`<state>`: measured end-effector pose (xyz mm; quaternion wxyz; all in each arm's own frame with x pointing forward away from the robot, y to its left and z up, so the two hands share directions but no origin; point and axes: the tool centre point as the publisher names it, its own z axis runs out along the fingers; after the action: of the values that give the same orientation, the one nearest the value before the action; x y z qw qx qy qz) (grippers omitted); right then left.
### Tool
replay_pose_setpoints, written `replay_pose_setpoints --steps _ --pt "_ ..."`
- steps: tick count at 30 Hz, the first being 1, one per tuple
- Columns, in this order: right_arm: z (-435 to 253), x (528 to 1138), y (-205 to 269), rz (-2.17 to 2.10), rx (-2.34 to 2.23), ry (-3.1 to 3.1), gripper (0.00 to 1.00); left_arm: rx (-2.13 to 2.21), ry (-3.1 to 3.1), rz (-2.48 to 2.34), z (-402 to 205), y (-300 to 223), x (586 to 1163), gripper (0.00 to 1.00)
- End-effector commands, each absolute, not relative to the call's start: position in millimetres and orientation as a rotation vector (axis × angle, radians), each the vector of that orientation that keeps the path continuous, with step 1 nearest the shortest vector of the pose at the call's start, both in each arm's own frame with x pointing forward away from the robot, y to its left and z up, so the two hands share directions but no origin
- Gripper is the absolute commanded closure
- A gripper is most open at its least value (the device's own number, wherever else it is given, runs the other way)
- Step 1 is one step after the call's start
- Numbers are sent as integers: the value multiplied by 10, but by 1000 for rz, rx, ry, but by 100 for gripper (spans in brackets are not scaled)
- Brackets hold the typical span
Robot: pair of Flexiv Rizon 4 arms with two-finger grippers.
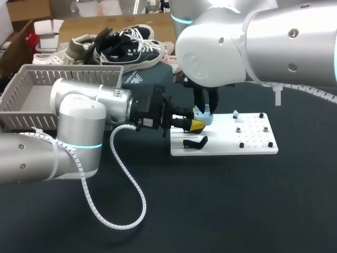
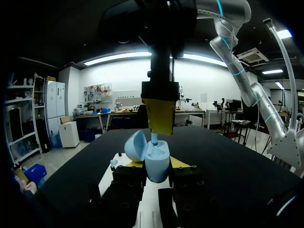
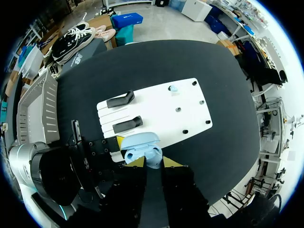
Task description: Pick up each earbud case from the left stands, insert the matching earbuds, close the lid, and place the case in the box.
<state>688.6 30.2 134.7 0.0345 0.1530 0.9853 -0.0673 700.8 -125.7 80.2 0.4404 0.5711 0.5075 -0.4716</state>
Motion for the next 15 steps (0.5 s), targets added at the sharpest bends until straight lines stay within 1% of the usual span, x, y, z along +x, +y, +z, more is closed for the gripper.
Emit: replay_pose_setpoints --steps 1,15 --pt "1335 6919 327 -220 472 3037 100 1417 1260 -1169 798 -1262 7006 100" --pt "1276 6945 312 -261 474 3041 100 1417 1260 -1169 798 -1262 7006 100"
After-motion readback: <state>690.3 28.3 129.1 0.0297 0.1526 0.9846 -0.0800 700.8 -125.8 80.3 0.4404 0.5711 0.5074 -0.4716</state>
